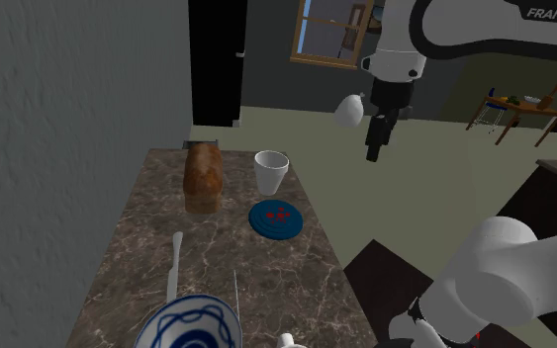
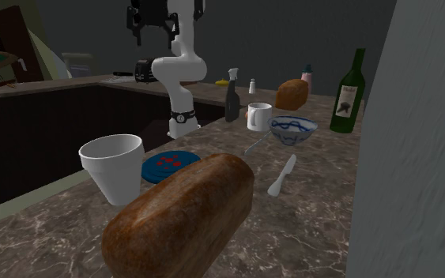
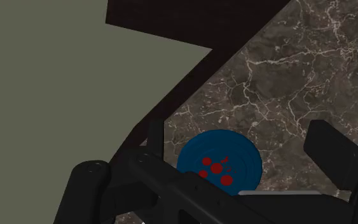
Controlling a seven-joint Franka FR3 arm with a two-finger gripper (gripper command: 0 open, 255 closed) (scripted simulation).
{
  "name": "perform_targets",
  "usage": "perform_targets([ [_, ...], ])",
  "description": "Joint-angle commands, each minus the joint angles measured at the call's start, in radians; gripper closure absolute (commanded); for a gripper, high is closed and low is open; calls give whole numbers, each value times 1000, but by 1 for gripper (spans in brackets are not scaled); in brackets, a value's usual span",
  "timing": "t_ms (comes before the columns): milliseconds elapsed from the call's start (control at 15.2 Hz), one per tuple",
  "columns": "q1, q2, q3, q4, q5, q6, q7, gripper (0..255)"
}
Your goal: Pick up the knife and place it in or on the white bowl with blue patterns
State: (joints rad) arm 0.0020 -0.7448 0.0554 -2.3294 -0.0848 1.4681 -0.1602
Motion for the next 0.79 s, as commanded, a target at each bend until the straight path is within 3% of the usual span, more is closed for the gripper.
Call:
perform_targets([
  [0,0,0,0,0,0,0,0,0],
  [726,29,115,205,-111,198,232,362,0],
])
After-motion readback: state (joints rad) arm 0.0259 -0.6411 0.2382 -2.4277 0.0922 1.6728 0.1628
